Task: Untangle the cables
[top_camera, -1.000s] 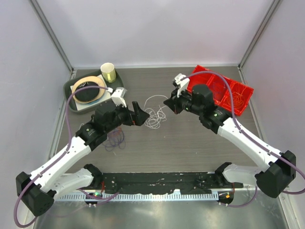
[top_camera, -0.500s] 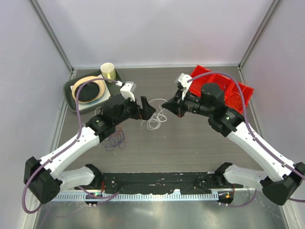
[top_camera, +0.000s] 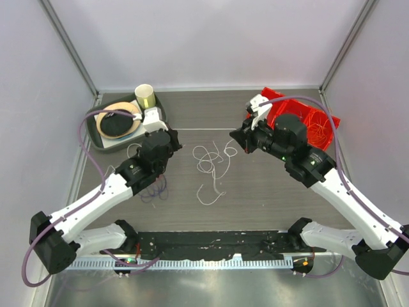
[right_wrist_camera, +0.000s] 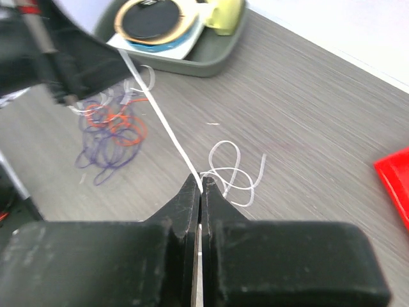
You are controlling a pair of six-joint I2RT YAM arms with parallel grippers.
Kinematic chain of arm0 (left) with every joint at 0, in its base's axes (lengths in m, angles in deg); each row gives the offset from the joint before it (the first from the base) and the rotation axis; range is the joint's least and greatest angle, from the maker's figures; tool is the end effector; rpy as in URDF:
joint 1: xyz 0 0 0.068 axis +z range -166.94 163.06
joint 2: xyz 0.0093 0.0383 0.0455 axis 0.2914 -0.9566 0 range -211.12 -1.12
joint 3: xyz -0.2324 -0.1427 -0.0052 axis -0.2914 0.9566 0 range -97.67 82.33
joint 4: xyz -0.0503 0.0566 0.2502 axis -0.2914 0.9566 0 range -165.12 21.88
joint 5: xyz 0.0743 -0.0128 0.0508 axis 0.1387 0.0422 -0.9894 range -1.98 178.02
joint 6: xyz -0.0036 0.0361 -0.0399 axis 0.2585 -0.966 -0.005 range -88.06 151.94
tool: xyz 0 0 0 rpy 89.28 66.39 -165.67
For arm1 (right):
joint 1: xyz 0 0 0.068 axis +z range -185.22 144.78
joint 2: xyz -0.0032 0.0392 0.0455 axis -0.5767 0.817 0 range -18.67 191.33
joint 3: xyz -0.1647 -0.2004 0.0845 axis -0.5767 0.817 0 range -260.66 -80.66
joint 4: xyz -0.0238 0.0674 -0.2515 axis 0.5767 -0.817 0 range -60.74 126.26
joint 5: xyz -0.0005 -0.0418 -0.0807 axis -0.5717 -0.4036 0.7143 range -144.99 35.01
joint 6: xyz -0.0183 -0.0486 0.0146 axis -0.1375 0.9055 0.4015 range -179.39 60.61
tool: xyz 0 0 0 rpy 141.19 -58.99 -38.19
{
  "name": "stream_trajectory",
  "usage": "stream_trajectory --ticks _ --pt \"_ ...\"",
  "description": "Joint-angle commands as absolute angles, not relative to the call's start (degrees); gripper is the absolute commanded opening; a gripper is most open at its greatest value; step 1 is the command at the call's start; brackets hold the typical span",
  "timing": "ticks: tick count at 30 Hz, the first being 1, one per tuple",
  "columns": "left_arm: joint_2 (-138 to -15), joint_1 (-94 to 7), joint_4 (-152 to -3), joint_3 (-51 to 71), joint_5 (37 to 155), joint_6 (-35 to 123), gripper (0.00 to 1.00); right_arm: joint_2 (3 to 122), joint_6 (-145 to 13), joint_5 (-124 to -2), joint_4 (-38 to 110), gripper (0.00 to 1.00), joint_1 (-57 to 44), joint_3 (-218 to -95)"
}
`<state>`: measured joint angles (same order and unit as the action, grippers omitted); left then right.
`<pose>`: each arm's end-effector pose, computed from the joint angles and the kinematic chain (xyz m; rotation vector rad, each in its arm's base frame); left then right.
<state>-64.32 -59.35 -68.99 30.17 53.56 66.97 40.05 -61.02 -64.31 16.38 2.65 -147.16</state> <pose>0.1994 -0.1548 0.3305 -0.2933 1.8107 -0.3924 0.1734 0.1423 0.4088 -0.6802 1.6931 0.6371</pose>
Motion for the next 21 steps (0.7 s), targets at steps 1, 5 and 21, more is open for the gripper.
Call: stream_trajectory --ticks 1,5,21 --pt "-61.7 -59.3 -62.7 28.4 36.5 68.0 0.00 37.1 -61.6 -47.4 15.9 0.01 2.8 -148.2" --pt "-60.6 -59.3 -64.7 29.7 43.7 67.2 0.00 37.8 -61.5 -44.8 16.6 0.01 2.7 -150.0" --pt "-61.1 -59.3 -68.0 33.4 62.4 62.5 1.00 53.3 -53.3 -32.4 29.0 0.01 -9.4 -167.6"
